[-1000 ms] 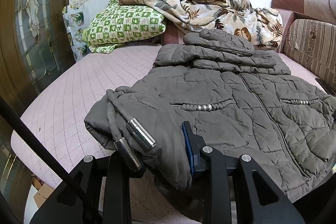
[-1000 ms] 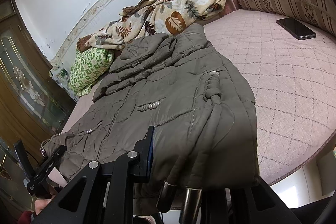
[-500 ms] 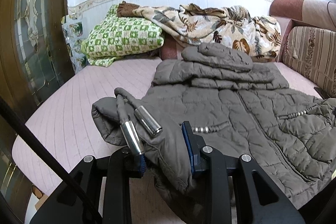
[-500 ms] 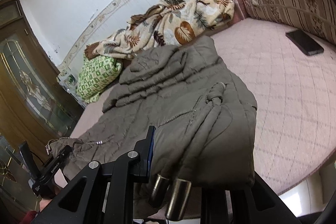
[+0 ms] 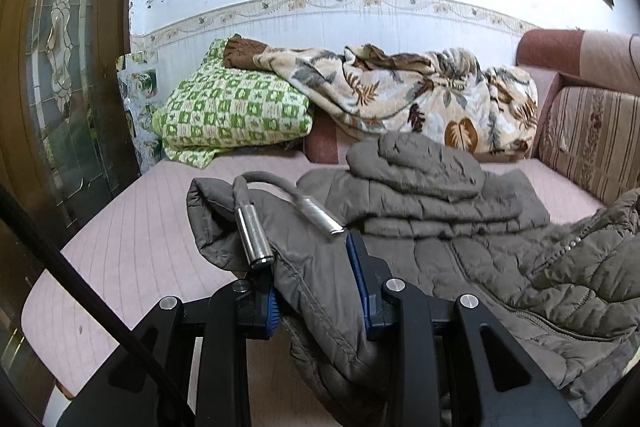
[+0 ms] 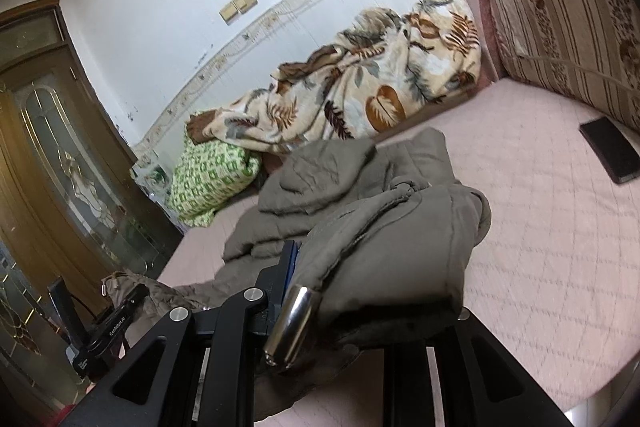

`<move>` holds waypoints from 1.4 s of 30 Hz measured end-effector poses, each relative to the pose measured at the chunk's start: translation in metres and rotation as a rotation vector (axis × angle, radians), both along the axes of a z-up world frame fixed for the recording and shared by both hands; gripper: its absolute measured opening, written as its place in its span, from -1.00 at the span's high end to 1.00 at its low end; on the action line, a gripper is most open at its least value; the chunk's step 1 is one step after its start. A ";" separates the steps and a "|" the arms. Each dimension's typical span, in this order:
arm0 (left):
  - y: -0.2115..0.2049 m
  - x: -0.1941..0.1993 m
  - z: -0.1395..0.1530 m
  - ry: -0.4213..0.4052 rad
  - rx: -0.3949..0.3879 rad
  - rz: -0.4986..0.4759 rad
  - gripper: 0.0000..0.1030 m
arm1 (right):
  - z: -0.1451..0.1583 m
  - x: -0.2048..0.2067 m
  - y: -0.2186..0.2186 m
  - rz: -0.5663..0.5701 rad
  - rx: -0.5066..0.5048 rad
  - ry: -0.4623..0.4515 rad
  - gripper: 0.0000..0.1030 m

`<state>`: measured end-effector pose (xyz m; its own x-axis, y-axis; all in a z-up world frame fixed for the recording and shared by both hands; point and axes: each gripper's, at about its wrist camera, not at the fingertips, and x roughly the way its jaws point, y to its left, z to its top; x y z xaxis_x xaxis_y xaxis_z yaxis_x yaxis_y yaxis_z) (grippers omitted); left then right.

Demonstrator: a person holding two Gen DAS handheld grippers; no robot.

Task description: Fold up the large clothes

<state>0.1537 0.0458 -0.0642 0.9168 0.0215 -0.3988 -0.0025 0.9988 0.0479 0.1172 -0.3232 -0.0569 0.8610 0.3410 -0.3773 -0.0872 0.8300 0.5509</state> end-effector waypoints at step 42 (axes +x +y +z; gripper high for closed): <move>0.007 0.368 0.004 0.334 -0.221 -0.061 0.15 | -0.036 0.326 -0.051 -0.119 0.019 0.168 0.56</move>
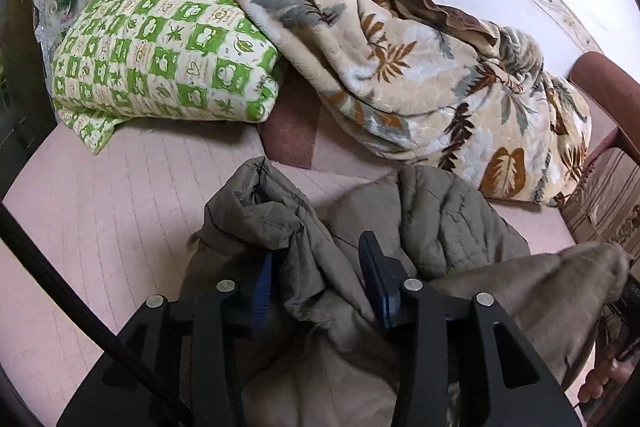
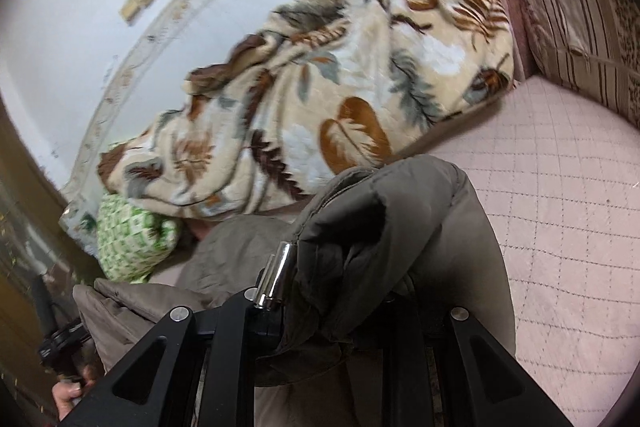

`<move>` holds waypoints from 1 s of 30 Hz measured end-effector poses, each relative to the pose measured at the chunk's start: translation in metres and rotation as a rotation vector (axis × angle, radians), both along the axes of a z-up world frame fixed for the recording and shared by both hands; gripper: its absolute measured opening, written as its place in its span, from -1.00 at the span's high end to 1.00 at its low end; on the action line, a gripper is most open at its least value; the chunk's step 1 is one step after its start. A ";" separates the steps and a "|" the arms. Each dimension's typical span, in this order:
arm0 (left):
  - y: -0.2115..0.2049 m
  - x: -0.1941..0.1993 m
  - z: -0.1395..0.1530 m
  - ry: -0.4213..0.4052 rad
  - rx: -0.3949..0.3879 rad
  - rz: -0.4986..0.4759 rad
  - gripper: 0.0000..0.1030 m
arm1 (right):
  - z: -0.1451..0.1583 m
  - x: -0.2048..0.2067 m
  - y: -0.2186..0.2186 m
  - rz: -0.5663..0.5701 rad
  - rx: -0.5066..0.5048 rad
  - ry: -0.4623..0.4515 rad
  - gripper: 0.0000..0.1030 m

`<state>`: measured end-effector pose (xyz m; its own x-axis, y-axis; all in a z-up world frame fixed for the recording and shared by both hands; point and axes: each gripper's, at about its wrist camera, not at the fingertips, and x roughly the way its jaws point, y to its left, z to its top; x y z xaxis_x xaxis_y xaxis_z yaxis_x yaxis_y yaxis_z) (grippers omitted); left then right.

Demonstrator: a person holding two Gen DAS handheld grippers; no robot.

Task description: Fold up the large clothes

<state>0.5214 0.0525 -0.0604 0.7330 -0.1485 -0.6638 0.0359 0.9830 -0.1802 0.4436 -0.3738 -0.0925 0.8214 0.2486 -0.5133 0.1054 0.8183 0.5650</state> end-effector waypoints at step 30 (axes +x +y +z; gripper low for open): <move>-0.034 -0.058 0.024 -0.096 -0.007 -0.237 -0.27 | 0.022 -0.008 -0.025 0.042 0.064 0.042 -0.27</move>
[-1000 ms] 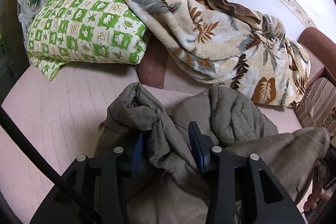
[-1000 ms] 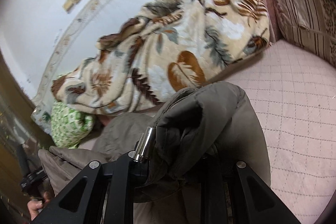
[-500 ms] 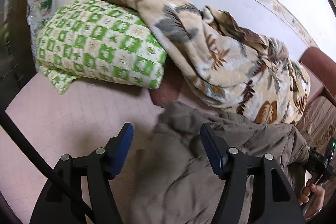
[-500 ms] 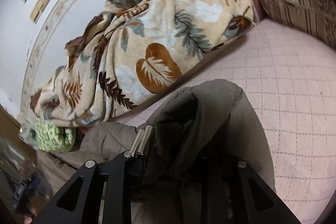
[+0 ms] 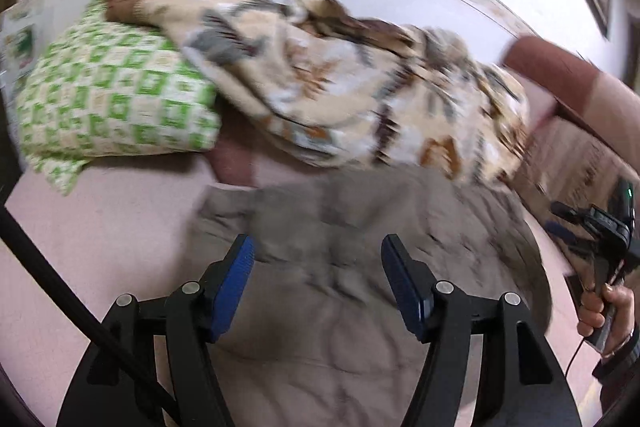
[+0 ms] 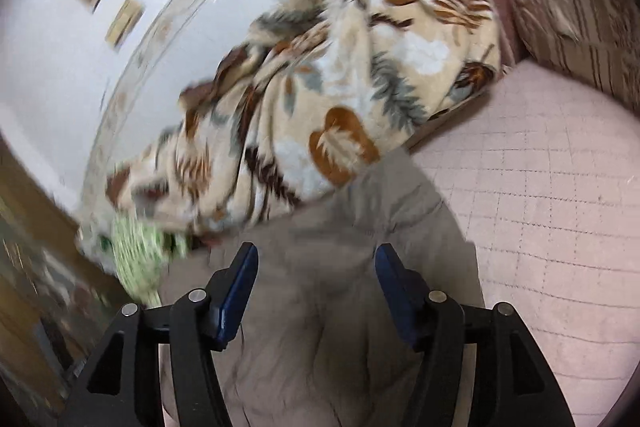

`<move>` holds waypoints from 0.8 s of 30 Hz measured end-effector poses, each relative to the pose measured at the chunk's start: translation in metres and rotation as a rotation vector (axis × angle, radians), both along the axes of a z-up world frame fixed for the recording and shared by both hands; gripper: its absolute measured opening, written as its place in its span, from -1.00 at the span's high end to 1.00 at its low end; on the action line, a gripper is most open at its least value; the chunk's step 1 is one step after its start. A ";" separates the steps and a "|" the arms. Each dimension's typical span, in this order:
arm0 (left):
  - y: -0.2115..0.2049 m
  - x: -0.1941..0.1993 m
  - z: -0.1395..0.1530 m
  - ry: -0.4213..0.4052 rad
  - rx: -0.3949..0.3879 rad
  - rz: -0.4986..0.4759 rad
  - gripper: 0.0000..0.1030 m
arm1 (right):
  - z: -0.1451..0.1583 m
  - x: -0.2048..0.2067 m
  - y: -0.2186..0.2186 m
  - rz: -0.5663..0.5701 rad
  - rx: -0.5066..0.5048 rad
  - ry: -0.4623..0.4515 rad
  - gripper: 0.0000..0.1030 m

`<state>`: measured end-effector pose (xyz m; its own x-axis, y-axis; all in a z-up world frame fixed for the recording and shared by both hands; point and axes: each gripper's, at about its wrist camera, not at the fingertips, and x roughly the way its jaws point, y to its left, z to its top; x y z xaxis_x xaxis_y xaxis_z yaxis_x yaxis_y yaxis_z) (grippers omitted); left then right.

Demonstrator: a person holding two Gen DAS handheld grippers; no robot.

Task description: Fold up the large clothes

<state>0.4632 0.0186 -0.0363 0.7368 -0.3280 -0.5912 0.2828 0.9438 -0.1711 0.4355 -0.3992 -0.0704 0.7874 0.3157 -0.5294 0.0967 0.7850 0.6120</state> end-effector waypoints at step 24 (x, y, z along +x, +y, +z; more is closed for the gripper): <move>-0.090 0.083 -0.101 0.161 0.219 0.044 -0.39 | -0.065 0.026 0.072 0.131 -0.321 0.211 -0.29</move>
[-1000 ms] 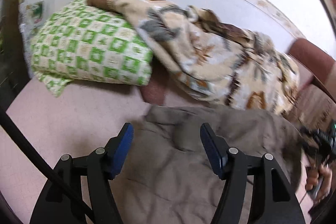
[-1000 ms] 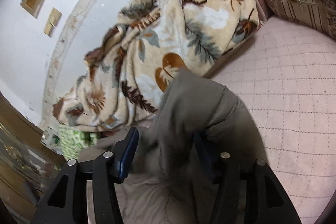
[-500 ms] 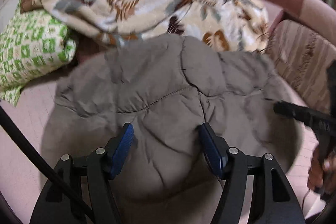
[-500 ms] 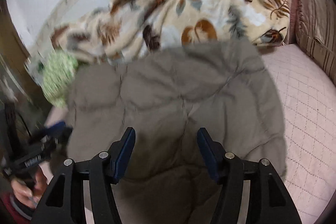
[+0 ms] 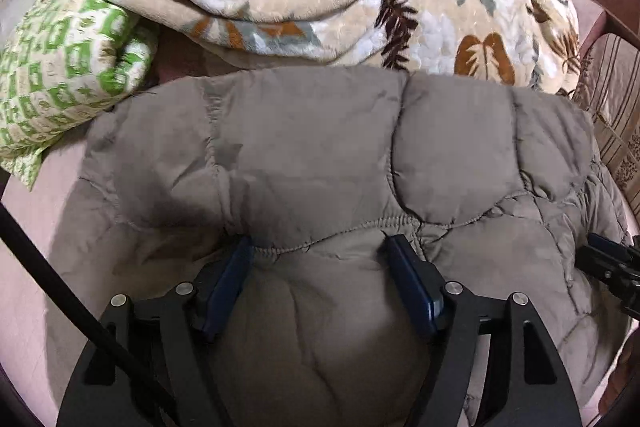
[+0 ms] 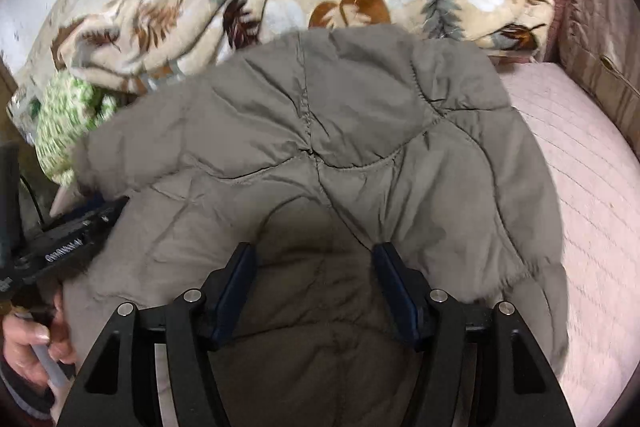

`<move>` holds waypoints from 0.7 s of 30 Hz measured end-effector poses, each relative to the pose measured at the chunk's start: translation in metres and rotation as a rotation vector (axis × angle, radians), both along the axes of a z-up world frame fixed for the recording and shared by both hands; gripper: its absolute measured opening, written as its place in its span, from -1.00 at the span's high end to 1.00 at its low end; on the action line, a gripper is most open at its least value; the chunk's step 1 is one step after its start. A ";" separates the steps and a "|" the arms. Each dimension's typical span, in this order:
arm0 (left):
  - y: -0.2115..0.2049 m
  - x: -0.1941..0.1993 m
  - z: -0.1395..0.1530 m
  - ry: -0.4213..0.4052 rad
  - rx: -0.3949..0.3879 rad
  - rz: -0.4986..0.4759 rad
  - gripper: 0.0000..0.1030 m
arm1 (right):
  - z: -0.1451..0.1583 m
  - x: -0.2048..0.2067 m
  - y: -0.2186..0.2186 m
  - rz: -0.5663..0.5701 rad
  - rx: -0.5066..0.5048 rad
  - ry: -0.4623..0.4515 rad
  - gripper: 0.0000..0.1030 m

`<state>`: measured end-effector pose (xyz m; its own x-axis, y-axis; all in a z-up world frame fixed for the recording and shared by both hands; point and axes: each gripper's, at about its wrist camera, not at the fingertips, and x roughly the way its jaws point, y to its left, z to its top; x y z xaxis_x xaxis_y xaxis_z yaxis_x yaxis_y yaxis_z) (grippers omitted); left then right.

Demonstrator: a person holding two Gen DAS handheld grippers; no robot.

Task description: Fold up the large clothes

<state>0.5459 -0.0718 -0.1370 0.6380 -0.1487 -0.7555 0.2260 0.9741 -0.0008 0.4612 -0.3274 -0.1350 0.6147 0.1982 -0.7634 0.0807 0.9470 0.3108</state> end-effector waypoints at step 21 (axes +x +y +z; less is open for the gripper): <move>0.072 -0.164 0.045 -0.234 0.029 0.183 -0.39 | 0.032 -0.124 0.052 0.040 -0.111 -0.175 -0.33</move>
